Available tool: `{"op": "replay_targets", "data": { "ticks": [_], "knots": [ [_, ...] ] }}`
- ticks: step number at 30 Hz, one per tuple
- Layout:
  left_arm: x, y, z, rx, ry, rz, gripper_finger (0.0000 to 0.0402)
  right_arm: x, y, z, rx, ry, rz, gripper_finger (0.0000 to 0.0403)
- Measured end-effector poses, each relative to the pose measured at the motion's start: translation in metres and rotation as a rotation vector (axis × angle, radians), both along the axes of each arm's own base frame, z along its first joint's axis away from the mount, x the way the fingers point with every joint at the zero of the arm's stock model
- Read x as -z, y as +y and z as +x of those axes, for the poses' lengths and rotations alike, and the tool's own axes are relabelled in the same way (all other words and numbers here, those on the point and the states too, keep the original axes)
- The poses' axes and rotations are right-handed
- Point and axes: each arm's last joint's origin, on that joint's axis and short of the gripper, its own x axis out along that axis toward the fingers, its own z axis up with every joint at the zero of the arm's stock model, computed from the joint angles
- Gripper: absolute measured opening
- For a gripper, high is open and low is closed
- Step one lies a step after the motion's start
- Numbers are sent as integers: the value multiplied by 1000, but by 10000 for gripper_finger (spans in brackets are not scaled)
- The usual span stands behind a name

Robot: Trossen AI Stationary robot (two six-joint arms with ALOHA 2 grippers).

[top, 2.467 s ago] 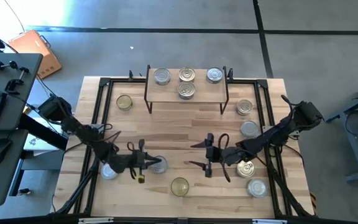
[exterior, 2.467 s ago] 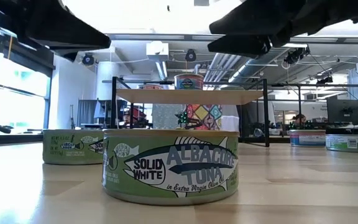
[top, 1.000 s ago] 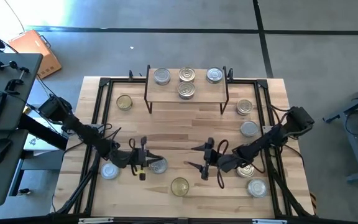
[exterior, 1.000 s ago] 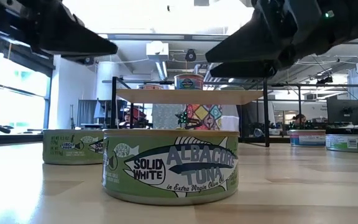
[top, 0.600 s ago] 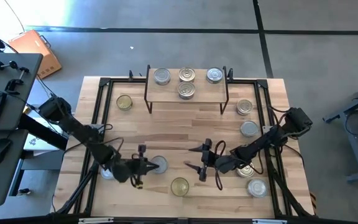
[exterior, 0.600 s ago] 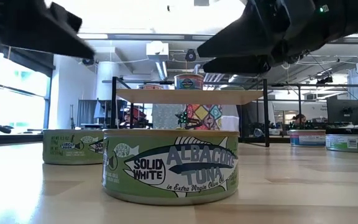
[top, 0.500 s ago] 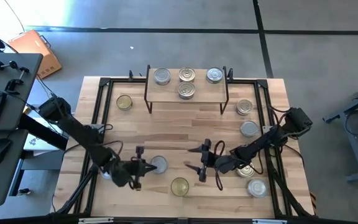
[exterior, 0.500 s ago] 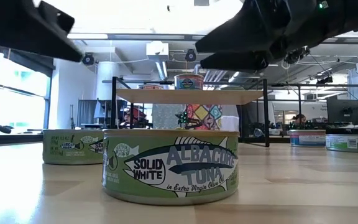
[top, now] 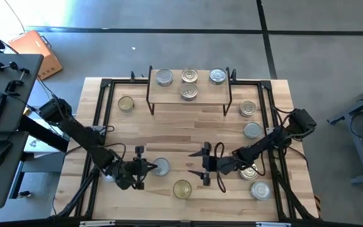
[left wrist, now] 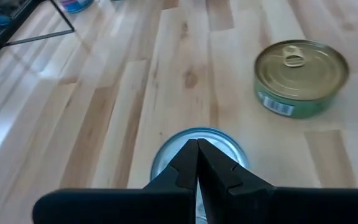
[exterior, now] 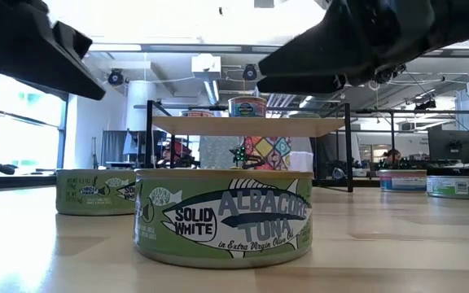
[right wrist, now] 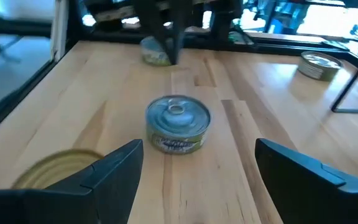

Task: Stack canned seafood by type on shelf
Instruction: Put the green tuna can on the shelf

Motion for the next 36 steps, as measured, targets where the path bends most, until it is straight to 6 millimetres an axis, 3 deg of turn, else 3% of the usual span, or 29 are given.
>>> {"op": "replay_targets", "data": {
  "ticks": [8, 15, 19, 22, 27, 36],
  "knots": [
    [0, 8, 7, -36, -1, -1, 14, 3, -1, 0, -92, 38, -51, 302],
    [5, 2, 10, 102, 48, -2, 106, 3, -1, 0, -88, 46, -42, 302],
    [23, -7, 14, 168, 101, 20, 159, 4, -1, 0, -82, 47, -27, 302],
    [40, -12, 19, 187, 129, 10, 177, 4, -1, 0, -75, 47, -9, 302],
    [61, -17, 26, 199, 125, 41, 175, 4, -1, 0, -69, 51, 5, 302],
    [72, -10, 36, 167, 134, 66, 121, 5, -1, -1, -67, 64, 3, 302]
  ]
}}
